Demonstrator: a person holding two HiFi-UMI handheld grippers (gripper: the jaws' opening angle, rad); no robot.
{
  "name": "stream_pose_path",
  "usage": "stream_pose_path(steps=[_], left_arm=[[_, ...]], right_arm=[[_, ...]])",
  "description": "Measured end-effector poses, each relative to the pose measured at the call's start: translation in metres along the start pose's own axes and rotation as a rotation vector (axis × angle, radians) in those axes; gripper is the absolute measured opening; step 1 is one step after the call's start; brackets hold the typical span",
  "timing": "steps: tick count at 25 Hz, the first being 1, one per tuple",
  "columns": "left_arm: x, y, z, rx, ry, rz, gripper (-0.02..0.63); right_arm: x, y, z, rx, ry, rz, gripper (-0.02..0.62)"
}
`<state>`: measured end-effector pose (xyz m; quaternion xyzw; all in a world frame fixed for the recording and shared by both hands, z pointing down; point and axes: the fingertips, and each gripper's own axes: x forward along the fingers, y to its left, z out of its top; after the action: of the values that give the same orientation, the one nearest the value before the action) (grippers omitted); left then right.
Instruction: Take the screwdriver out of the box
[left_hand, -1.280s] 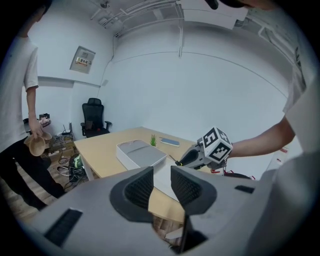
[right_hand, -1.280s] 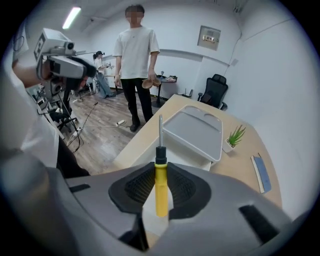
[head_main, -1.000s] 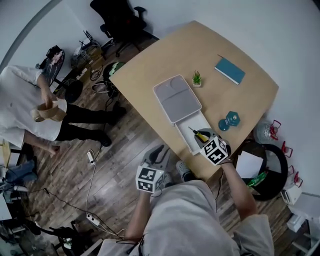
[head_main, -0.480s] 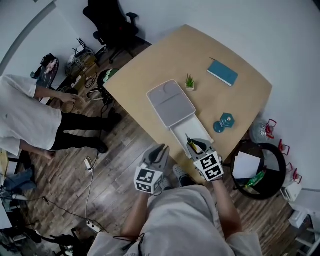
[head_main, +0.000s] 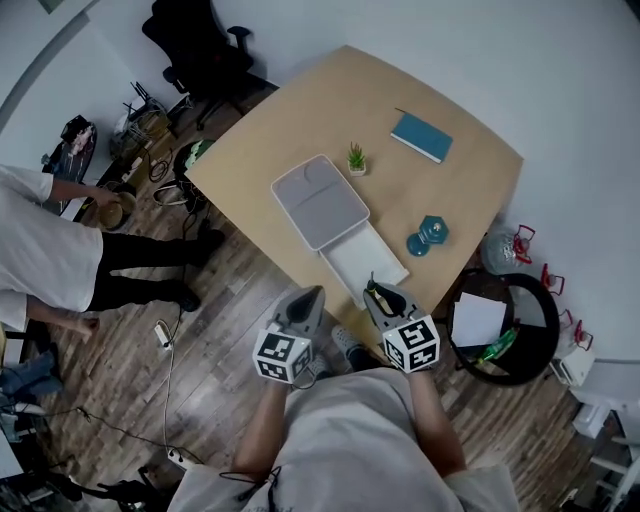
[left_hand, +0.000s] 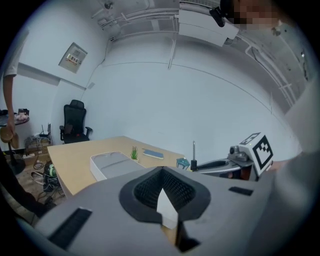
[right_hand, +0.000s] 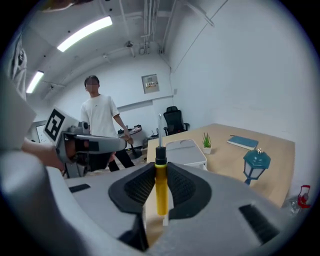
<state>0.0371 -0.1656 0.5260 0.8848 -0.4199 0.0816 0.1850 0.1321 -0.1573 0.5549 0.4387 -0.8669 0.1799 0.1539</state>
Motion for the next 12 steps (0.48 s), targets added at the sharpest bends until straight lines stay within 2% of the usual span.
stream_pose_path(steps=[4, 12], left_arm=[[-0.001, -0.005, -0.009, -0.007, 0.01, -0.024, 0.005], [-0.006, -0.004, -0.002, 0.026, -0.009, -0.012, 0.003]], right_arm=[[-0.005, 0.002, 0.013, 0.104, -0.105, 0.021, 0.083], [-0.015, 0.007, 0.022, 0.074, -0.158, -0.002, 0.083]])
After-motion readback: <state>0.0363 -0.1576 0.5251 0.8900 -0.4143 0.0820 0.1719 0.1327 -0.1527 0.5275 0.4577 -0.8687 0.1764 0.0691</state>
